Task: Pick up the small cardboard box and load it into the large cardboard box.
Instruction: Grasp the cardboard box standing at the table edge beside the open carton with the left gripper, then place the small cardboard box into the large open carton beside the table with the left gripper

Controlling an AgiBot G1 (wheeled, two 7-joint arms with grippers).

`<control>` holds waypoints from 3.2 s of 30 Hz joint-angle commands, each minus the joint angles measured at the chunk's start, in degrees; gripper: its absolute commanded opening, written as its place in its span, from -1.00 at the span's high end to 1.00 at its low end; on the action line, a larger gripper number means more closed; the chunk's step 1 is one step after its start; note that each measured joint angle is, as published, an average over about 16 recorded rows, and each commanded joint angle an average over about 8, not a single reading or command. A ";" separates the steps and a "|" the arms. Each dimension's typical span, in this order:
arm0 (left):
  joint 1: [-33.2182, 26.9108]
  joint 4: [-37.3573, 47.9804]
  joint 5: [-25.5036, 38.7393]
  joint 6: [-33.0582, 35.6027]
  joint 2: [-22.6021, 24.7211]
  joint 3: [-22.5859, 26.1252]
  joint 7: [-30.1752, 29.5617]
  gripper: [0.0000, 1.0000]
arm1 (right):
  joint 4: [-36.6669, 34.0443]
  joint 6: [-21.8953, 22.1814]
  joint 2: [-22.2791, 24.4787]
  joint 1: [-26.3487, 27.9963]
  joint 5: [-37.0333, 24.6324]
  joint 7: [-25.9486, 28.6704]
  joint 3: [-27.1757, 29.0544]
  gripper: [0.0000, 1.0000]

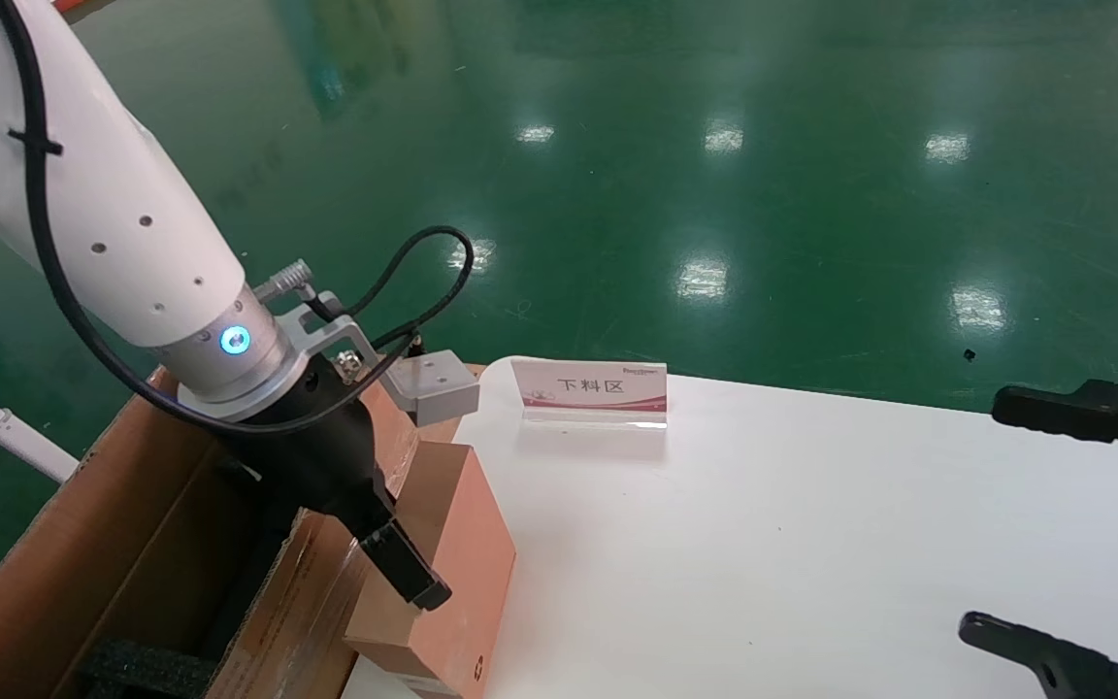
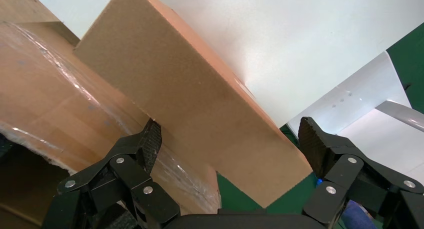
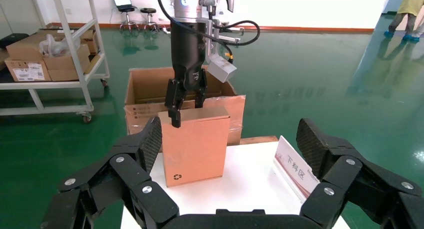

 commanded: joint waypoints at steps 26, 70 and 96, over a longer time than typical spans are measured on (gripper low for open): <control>2.19 0.03 3.61 -2.46 -0.36 1.65 0.17 -0.48 | -0.02 0.06 0.04 0.00 0.06 -0.04 -0.07 -1.00; -0.11 1.36 2.92 -1.80 -0.33 0.34 1.16 1.00 | -0.05 0.04 0.03 0.02 0.07 -0.06 -0.09 1.00; -31.93 8.01 4.21 9.27 1.63 7.47 4.21 1.00 | -0.07 0.06 0.06 0.06 0.13 -0.11 -0.19 1.00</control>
